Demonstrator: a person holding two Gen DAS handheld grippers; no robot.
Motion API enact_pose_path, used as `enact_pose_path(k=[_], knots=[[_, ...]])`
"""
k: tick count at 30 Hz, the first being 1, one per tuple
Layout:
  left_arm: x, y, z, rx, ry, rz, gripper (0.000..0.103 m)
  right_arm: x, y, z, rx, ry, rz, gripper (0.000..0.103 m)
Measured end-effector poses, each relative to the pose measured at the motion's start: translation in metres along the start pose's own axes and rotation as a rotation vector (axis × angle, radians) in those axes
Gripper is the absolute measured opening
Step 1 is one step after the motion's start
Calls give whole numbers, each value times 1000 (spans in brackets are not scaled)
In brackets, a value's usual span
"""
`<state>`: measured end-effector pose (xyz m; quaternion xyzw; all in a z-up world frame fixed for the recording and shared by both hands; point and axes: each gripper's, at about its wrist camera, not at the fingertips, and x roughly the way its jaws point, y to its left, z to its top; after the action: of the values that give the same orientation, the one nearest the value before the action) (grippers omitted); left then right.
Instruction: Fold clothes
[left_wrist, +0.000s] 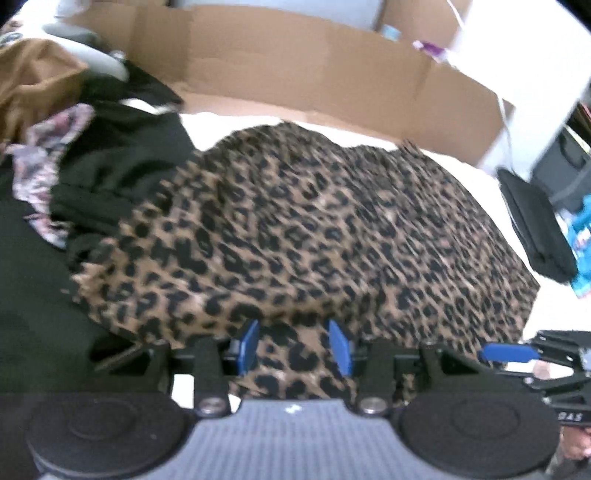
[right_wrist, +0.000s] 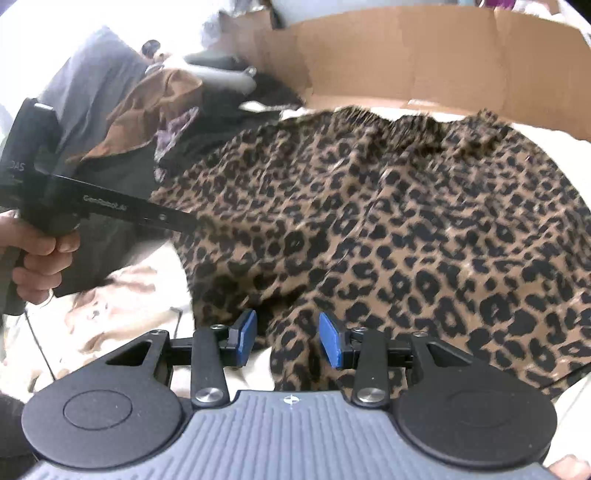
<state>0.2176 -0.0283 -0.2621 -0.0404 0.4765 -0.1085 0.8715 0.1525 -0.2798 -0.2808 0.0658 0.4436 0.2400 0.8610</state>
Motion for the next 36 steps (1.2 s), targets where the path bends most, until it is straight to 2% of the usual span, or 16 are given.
enact_pose_path(k=[11, 19, 22, 28, 30, 36], knots=[[-12, 34, 15, -27, -34, 119, 46, -18, -11, 8, 24, -164, -83, 47], [-16, 66, 26, -95, -68, 180, 47, -29, 4, 11, -22, -308, -89, 81], [-22, 80, 34, -107, -93, 207, 50, -31, 6, 11, -30, -331, -95, 93], [-31, 106, 54, -159, -137, 251, 52, -33, 10, 13, -44, -372, -112, 100], [-34, 112, 60, -172, -149, 261, 52, -34, 12, 13, -49, -385, -117, 100], [-38, 130, 65, -206, -137, 286, 52, -29, 5, 12, 4, -333, -34, 100]])
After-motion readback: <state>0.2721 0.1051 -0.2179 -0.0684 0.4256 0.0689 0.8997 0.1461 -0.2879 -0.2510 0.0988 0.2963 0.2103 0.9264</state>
